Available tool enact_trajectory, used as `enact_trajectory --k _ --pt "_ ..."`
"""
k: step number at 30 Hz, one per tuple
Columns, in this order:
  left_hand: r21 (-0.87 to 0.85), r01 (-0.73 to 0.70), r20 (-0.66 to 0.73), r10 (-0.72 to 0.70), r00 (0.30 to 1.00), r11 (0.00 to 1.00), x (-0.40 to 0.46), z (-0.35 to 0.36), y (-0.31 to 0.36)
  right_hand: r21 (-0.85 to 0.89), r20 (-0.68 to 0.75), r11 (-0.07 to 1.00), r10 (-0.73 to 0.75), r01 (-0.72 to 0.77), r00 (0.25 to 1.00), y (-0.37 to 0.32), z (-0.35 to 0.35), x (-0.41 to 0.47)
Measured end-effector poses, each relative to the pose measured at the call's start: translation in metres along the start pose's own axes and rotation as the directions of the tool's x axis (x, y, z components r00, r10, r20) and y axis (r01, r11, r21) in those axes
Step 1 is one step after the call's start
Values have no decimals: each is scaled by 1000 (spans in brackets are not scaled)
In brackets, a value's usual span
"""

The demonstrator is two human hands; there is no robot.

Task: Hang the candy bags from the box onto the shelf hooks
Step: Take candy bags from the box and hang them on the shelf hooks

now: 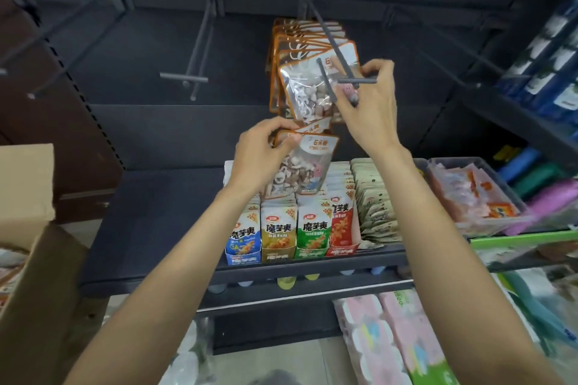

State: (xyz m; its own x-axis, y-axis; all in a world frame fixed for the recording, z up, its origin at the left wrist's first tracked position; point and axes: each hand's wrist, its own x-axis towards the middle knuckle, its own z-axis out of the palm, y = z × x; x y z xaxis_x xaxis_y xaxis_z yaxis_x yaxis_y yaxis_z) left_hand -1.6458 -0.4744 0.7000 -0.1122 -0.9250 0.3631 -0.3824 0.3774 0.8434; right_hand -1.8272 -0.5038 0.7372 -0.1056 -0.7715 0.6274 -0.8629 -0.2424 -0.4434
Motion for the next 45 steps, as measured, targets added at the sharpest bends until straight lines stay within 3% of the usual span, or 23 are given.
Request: enact_trajectory --k 6,9,11,14,18,22,27,34,40,45 --pt "-44 75 -33 -76 997 996 -10 -12 -2 -50 71 999 5 -1 997 6 1 0" --pt "-149 72 -24 -77 997 986 -18 -17 10 225 71 972 59 -73 996 3 -18 -32" --pt "-228 81 -14 -87 996 970 -22 -19 20 463 174 867 113 -182 978 -6 -31 -63" --pt "-334 79 49 -67 997 939 -26 -20 35 580 304 728 221 -365 927 -19 -36 -101" --pt "-408 19 129 37 991 913 -28 -15 53 750 198 543 361 -378 911 -26 -38 -113" --pt "-416 -32 -18 27 999 909 -29 -6 60 788 61 550 379 -278 923 -34 -41 -107" --pt "-378 -148 -176 86 981 914 -31 -1 64 832 114 458 411 -313 905 -45 -37 -99" --pt "-137 -172 -162 149 975 976 -21 -4 52 828 129 474 360 -300 924 -43 -32 -102" --pt "-150 -130 -151 107 983 980 -12 -3 44 802 141 483 419 -351 897 -36 -21 -99" --pt "-59 -190 -137 180 974 980 14 -4 29 629 -7 719 383 -294 924 -7 -23 -89"
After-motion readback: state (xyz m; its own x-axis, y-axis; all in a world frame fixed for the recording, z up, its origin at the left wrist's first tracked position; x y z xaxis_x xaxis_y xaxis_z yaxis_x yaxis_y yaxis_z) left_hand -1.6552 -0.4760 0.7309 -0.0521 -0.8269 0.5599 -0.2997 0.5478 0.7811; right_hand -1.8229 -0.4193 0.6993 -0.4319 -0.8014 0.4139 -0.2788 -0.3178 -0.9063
